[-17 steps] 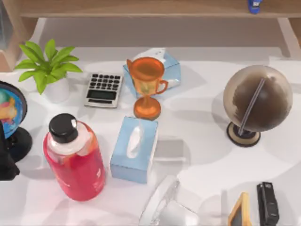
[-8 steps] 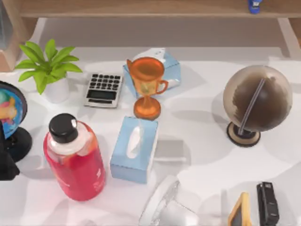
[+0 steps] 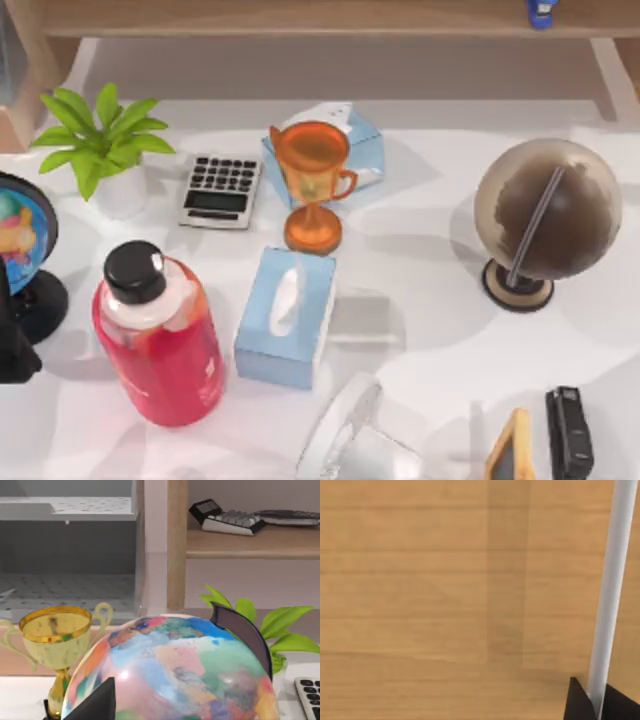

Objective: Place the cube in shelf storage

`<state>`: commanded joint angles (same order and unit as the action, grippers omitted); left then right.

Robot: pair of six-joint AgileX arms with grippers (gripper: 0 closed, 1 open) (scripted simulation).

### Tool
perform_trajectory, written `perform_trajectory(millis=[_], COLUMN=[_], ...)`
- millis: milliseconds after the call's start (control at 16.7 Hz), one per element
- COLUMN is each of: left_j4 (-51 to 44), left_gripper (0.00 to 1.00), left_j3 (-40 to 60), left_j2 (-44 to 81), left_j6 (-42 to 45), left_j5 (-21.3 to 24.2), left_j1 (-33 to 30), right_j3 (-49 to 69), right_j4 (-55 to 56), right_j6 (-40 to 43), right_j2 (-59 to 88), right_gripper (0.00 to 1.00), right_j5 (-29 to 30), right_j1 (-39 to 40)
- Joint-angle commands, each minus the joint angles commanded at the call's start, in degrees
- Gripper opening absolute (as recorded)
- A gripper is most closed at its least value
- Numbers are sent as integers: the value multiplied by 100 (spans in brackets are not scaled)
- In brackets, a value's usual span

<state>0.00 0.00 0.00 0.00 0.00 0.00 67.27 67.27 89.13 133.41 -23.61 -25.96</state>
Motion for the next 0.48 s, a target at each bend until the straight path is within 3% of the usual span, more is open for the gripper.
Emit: perform_trajectory(millis=[480], left_j4=[0], left_gripper=[100], left_j3=[0], left_j2=[0], left_j6=[0], left_j5=[0], left_j1=[0], right_j3=[-1368], right_j4=[708], right_j6=[-5], right_j2=[-558], right_gripper=[0], right_j5=[-307], right_j1=[-299])
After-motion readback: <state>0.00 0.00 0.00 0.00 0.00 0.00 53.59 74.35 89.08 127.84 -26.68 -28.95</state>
